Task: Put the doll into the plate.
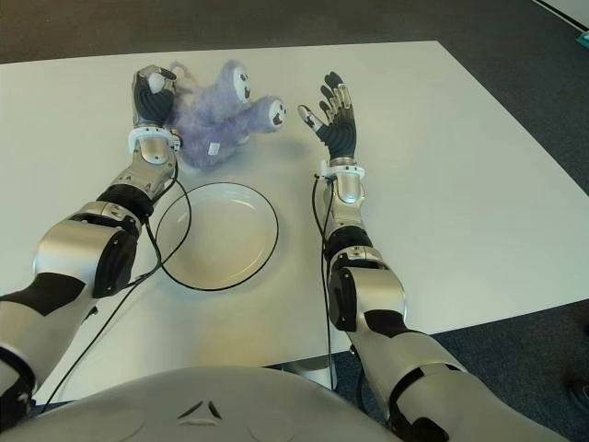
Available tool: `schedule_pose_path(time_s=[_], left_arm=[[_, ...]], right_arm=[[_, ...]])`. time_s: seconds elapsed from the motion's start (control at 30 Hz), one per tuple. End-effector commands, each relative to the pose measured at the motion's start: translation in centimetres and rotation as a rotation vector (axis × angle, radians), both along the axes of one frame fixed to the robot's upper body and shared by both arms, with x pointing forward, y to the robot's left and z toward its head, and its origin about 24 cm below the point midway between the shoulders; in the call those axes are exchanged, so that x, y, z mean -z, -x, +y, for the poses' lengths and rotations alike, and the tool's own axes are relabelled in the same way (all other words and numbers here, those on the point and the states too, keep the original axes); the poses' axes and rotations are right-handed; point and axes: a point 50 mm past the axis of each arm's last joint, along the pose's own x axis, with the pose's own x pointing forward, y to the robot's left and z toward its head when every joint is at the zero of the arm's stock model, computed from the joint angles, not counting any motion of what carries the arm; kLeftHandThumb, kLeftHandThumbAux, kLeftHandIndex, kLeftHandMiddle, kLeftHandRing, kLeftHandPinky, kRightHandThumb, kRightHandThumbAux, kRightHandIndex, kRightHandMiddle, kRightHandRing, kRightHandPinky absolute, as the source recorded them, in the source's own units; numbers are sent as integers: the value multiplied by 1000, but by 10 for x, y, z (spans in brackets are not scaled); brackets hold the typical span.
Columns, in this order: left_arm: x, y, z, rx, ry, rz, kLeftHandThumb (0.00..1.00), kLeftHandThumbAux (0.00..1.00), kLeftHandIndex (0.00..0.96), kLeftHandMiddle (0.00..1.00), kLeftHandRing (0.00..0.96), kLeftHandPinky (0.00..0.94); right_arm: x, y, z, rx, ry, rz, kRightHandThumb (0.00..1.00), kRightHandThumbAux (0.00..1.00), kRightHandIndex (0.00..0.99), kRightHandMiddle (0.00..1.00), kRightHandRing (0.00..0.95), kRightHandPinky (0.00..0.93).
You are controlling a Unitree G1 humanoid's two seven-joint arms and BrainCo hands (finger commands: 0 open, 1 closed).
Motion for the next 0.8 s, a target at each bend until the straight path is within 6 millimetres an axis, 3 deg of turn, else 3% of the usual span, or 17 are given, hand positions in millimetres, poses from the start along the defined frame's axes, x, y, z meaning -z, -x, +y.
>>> schedule_pose_path(time_s=[0.03,0.43,0.8], left_arm=[[2,0,0,11,31,11,748,693,443,865,876,875],[-1,0,2,13,41,-11,750,692,443,863,877,874],[-16,-2,0,15,19,-85,750,691,444,861,882,859]], right_arm=[[35,15,1,11,-41,114,239,821,81,91,70,66],[35,15,1,9,-37,116,225,824,76,86,69,65],[36,15,2,9,-42,119,228,831,73,89,72,69]])
